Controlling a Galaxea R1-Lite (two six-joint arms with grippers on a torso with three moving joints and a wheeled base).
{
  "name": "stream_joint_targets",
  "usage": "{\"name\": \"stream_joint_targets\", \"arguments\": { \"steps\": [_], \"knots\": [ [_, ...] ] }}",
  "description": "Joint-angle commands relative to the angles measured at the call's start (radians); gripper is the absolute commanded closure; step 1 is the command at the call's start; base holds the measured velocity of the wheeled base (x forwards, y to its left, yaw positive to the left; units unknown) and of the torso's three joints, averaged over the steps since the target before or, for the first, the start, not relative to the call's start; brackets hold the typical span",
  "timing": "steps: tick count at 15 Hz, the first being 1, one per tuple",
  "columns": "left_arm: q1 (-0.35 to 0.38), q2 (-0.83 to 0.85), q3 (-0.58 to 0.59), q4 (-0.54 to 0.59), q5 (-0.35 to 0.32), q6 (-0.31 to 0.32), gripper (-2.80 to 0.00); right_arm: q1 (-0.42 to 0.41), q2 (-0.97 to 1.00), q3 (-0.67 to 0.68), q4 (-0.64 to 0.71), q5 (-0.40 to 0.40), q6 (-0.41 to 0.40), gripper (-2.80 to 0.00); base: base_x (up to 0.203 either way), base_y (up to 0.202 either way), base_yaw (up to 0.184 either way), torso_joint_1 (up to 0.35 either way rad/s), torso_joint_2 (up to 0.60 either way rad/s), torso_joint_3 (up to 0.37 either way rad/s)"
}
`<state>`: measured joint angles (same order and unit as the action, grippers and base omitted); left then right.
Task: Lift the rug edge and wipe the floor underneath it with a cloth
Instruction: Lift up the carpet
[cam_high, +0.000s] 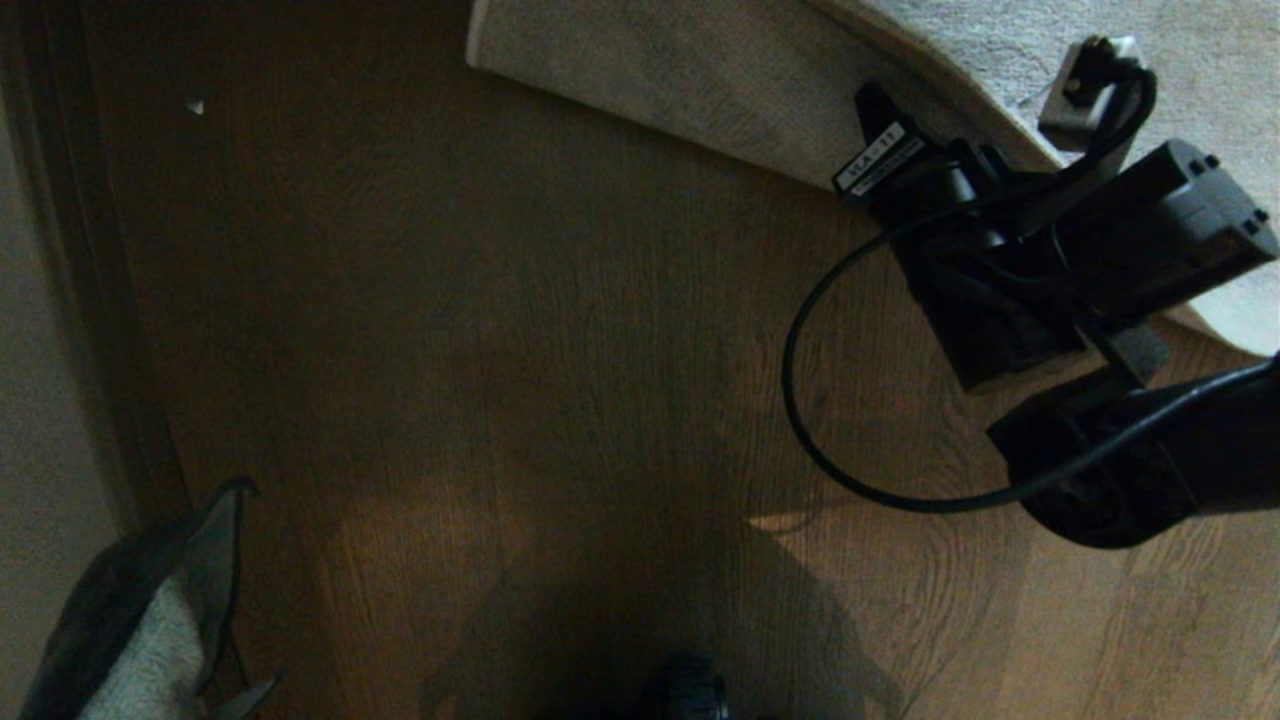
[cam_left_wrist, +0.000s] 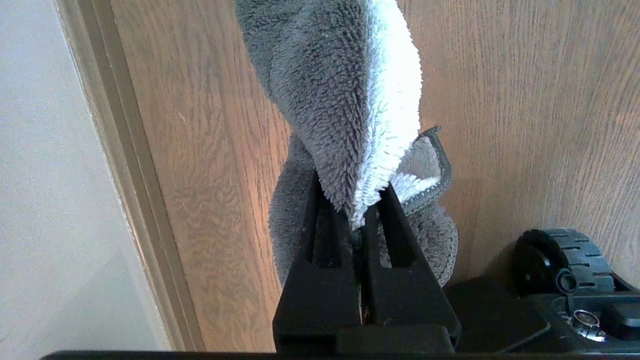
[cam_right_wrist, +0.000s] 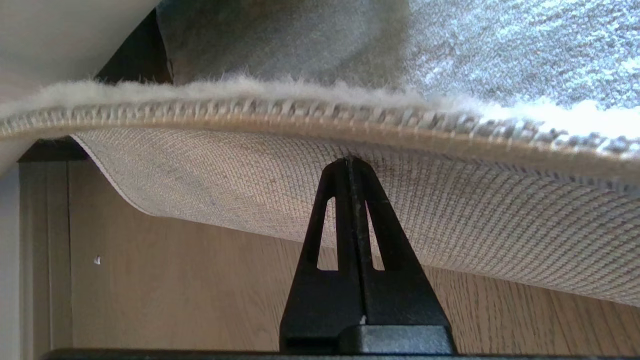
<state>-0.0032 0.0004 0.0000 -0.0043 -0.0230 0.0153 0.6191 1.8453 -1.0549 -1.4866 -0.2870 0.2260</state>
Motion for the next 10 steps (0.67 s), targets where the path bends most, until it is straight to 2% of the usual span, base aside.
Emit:
{"name": "stream_joint_targets", "arguments": {
  "steps": [1, 10],
  "knots": [
    [0.000, 0.000, 0.000, 0.000, 0.000, 0.000, 0.00, 0.001, 0.001, 0.001, -0.006, -0.001, 0.000, 0.00, 0.000, 0.000, 0.000, 0.000, 0.00, 0.000],
    [0.000, 0.000, 0.000, 0.000, 0.000, 0.000, 0.00, 0.004, 0.002, 0.029, 0.020, 0.000, -0.005, 0.00, 0.000, 0.000, 0.000, 0.000, 0.00, 0.000]
  ]
}}
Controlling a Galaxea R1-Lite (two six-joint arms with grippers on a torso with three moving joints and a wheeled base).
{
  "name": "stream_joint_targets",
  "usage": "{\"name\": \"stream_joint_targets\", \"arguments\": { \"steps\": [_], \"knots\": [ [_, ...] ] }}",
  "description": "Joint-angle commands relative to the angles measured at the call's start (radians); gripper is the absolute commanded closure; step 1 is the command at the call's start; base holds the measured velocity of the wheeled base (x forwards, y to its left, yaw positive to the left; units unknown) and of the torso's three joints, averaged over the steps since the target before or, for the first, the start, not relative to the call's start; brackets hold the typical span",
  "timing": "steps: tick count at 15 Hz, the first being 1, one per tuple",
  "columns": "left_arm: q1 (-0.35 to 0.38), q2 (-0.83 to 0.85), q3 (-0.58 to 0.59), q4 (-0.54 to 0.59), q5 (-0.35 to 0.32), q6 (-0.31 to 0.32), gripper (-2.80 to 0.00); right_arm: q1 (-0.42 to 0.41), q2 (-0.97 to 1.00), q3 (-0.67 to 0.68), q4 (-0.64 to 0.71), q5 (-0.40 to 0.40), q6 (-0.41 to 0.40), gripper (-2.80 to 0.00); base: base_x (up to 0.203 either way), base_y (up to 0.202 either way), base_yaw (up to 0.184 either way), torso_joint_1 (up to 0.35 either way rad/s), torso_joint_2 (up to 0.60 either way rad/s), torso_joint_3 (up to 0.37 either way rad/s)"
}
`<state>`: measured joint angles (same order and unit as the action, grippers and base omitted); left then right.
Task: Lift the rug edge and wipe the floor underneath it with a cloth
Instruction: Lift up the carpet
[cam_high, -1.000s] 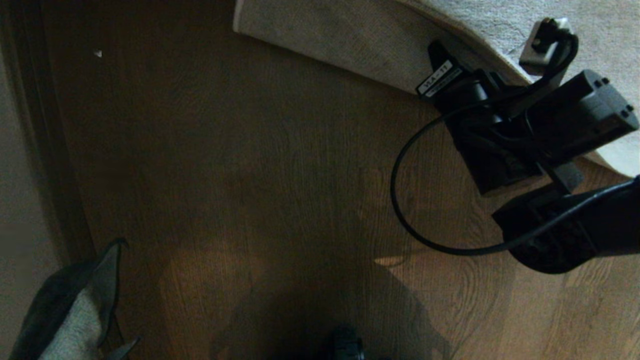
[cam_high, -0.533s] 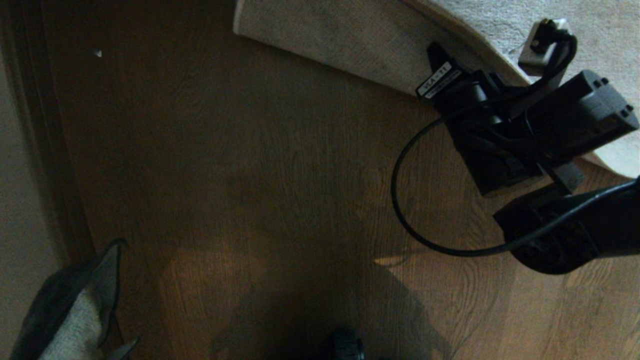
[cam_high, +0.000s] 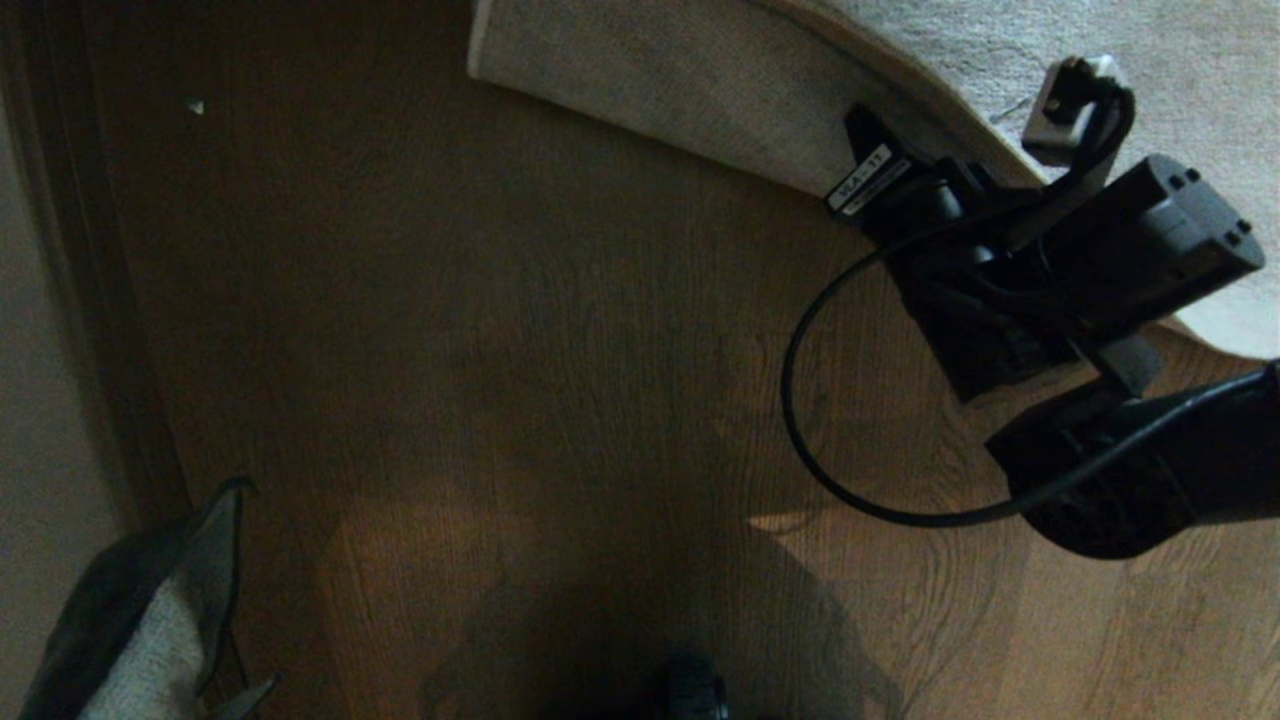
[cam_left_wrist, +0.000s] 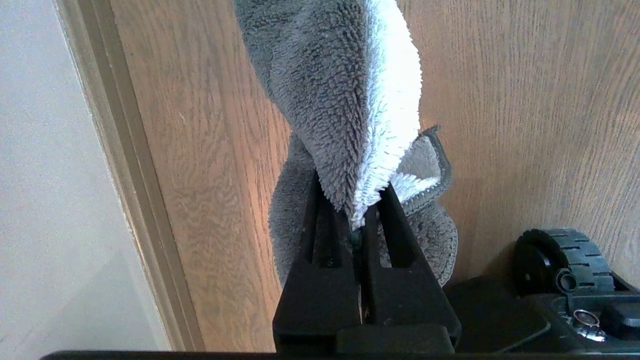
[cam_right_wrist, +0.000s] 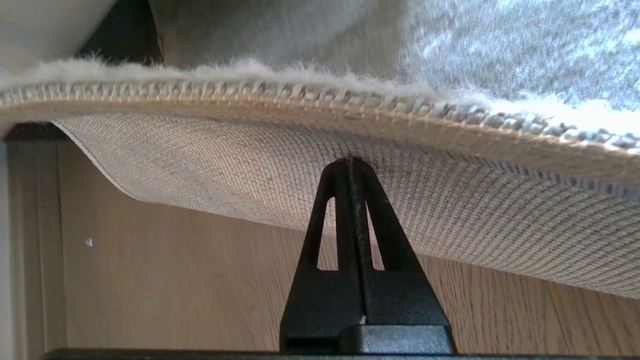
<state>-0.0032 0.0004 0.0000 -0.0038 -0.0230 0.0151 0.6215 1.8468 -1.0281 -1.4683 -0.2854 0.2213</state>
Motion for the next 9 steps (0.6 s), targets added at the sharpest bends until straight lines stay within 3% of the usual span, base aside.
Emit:
{"name": "stream_joint_targets", "arguments": {
  "steps": [1, 9],
  "knots": [
    [0.000, 0.000, 0.000, -0.001, 0.000, 0.000, 0.00, 0.001, -0.003, 0.000, 0.015, -0.001, 0.000, 0.00, 0.000, 0.000, 0.000, 0.000, 0.00, 0.000],
    [0.000, 0.000, 0.000, -0.001, 0.000, 0.000, 0.00, -0.015, -0.041, -0.009, 0.031, 0.020, 0.001, 0.00, 0.000, 0.000, 0.000, 0.000, 0.00, 0.000]
  ]
}}
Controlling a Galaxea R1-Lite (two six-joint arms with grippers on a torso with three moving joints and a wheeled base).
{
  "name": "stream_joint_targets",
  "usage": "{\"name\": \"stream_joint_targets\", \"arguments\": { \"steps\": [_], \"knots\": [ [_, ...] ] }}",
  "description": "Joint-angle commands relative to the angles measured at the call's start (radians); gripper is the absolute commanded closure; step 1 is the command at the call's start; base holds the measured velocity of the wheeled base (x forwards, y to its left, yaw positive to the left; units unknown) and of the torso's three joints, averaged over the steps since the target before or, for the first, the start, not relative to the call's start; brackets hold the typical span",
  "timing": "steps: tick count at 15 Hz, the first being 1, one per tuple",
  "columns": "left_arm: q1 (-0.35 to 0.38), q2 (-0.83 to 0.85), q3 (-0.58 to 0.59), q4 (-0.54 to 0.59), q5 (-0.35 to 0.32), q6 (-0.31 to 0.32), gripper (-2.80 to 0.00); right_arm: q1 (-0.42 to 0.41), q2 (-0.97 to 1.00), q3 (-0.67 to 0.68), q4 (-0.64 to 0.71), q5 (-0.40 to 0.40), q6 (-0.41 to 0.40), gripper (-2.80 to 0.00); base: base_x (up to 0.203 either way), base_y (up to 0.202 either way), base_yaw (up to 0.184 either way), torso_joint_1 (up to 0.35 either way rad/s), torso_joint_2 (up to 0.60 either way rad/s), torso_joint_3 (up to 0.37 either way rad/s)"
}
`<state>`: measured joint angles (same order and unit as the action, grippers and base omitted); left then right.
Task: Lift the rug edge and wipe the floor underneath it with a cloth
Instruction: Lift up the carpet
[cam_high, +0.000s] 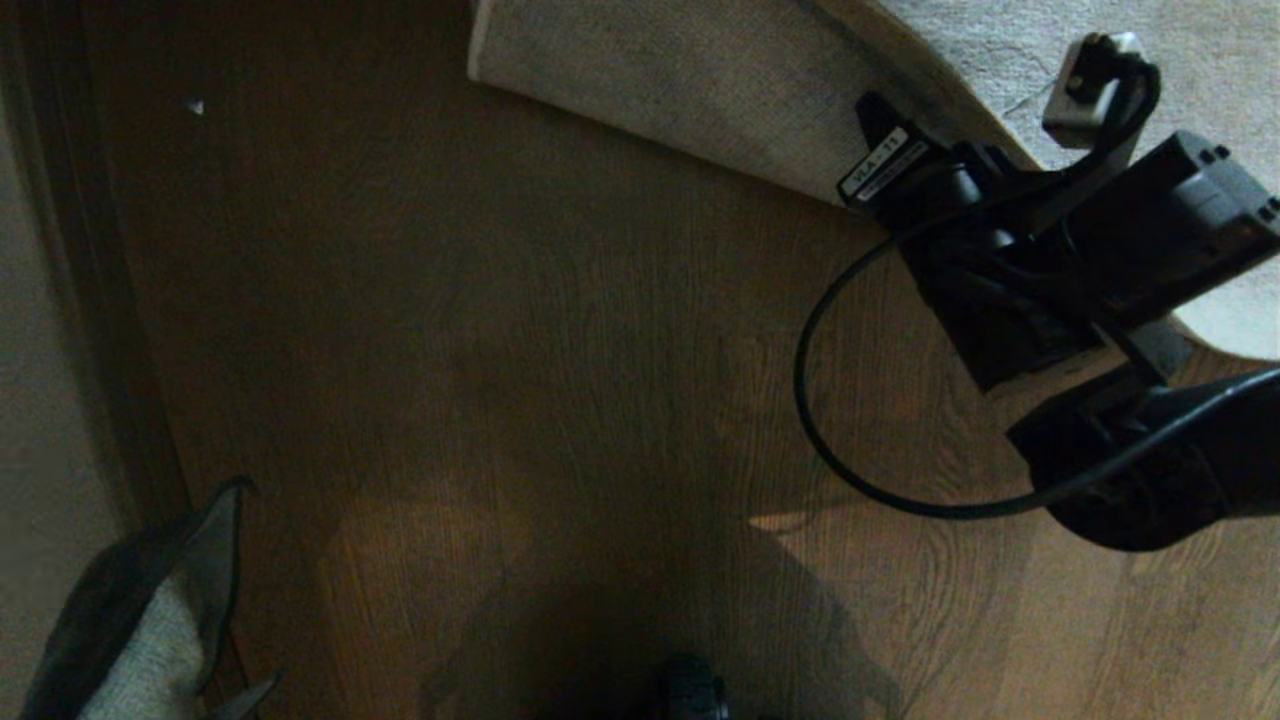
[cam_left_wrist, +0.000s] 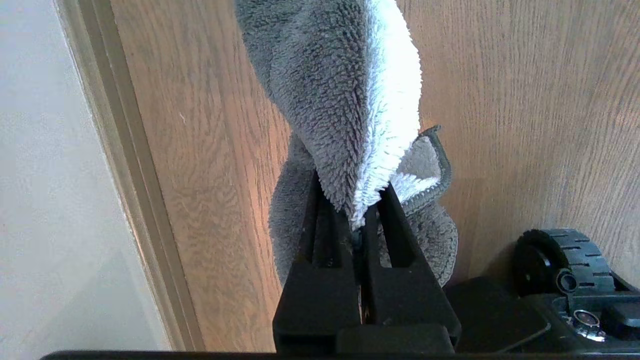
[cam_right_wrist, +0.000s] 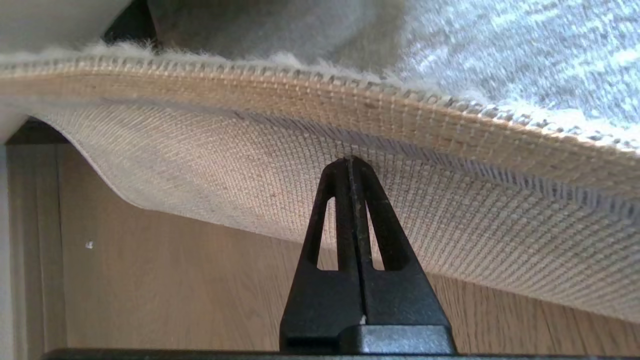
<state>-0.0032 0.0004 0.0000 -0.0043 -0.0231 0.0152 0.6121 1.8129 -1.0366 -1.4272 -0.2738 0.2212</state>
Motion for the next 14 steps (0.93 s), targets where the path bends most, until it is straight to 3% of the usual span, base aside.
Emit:
{"name": "stream_joint_targets", "arguments": {
  "steps": [1, 14],
  "knots": [
    [0.000, 0.000, 0.000, 0.000, 0.000, 0.000, 0.00, -0.012, -0.014, -0.001, -0.009, 0.027, 0.001, 0.00, 0.000, 0.000, 0.000, 0.000, 0.00, 0.000],
    [0.000, 0.000, 0.000, 0.000, 0.000, 0.000, 0.00, -0.043, -0.033, 0.009, 0.006, 0.054, 0.000, 0.00, 0.000, 0.000, 0.000, 0.000, 0.00, 0.000]
  ]
}}
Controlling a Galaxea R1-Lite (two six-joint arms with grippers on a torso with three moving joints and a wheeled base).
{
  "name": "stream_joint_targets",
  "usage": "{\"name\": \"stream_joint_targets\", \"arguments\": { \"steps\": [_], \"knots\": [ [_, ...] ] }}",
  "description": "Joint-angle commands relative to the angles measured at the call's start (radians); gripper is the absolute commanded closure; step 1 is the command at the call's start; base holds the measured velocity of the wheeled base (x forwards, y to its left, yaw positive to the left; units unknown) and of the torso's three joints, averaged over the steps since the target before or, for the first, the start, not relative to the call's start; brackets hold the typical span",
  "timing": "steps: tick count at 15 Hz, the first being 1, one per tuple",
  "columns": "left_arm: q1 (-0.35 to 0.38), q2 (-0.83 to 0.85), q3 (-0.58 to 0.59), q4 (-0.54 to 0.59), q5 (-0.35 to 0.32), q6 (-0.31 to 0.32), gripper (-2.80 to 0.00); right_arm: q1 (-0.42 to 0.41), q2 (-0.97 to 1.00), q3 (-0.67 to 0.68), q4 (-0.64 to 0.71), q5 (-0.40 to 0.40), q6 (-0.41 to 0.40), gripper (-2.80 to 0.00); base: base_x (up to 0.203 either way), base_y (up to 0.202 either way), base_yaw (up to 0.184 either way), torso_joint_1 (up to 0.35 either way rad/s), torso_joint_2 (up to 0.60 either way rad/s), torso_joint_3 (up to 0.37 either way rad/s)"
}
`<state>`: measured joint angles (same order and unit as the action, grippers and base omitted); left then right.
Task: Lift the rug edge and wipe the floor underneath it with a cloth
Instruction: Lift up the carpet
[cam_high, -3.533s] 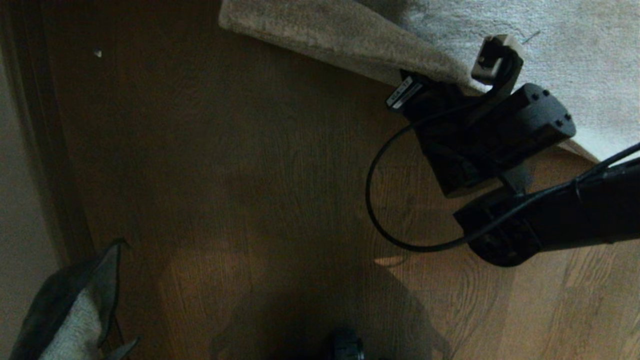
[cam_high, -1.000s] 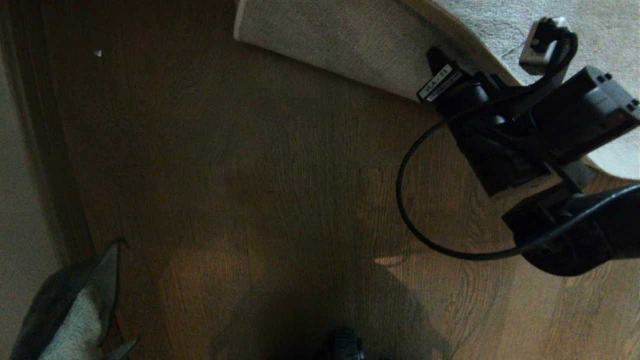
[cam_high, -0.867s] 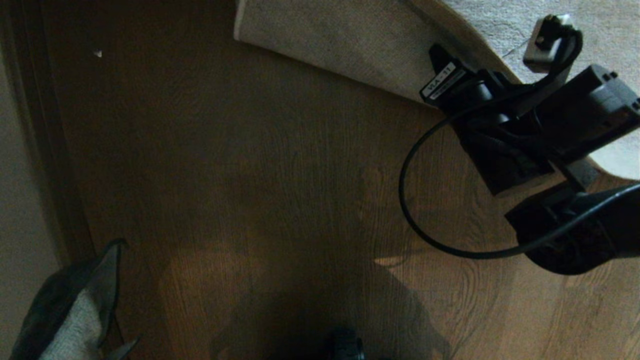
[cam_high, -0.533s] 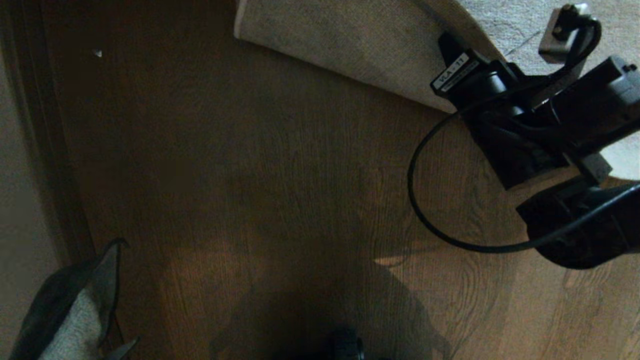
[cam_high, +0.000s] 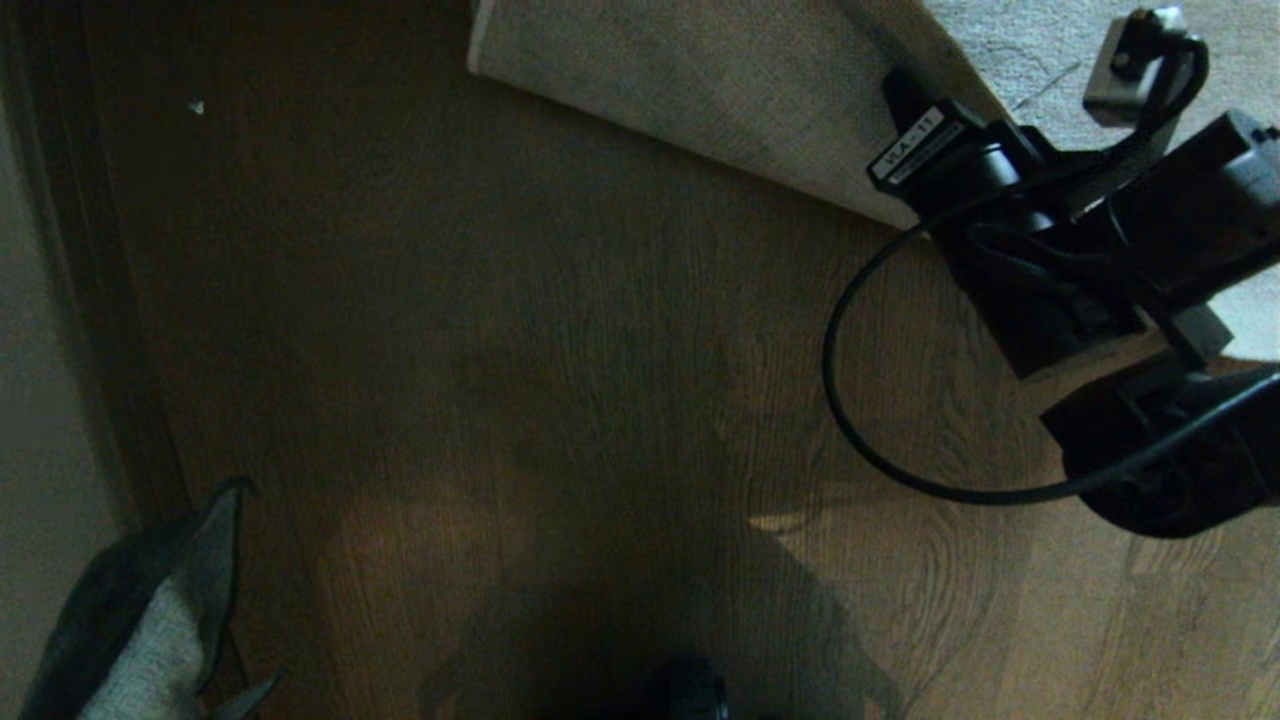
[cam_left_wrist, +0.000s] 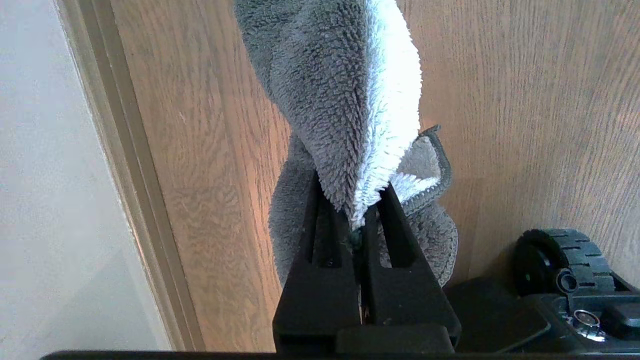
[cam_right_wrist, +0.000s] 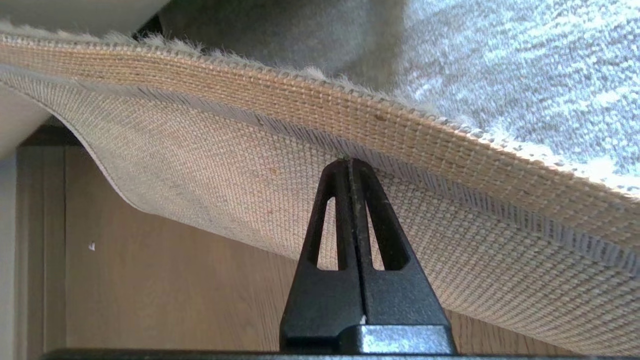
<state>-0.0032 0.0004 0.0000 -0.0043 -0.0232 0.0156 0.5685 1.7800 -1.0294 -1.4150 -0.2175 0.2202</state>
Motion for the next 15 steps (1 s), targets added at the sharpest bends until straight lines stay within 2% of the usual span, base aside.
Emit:
{"name": "stream_joint_targets", "arguments": {
  "steps": [1, 2, 3, 5, 10, 12, 15],
  "knots": [
    [0.000, 0.000, 0.000, 0.000, 0.000, 0.000, 0.00, 0.000, 0.002, 0.004, -0.007, -0.001, 0.000, 0.00, 0.000, 0.000, 0.000, 0.000, 0.00, 0.000],
    [0.000, 0.000, 0.000, 0.000, 0.000, 0.000, 0.00, 0.001, 0.002, 0.009, -0.006, 0.001, -0.002, 0.00, 0.000, 0.000, 0.000, 0.000, 0.00, 0.000],
    [0.000, 0.000, 0.000, 0.000, 0.000, 0.000, 0.00, 0.001, 0.001, 0.021, -0.011, 0.008, -0.006, -2.80, 0.000, 0.000, 0.000, 0.000, 0.00, 0.000],
    [0.000, 0.000, 0.000, 0.000, 0.000, 0.000, 0.00, 0.002, 0.001, 0.038, -0.025, 0.044, -0.005, -2.80, 0.000, 0.000, 0.000, 0.000, 0.00, 0.000],
    [0.000, 0.000, 0.000, 0.000, 0.000, 0.000, 0.00, 0.037, 0.001, 0.038, -0.051, 0.046, 0.000, -2.80, 0.000, 0.000, 0.000, 0.000, 0.00, 0.000],
    [0.000, 0.000, 0.000, 0.000, 0.000, 0.000, 0.00, 0.081, -0.002, 0.033, -0.083, 0.054, 0.039, -2.80, 0.000, 0.000, 0.000, 0.000, 0.00, 0.000],
    [0.000, 0.000, 0.000, 0.000, 0.000, 0.000, 0.00, 0.127, -0.012, 0.037, -0.155, 0.122, 0.101, -2.80, 0.000, 0.000, 0.000, 0.000, 0.00, 0.000]
  ]
}}
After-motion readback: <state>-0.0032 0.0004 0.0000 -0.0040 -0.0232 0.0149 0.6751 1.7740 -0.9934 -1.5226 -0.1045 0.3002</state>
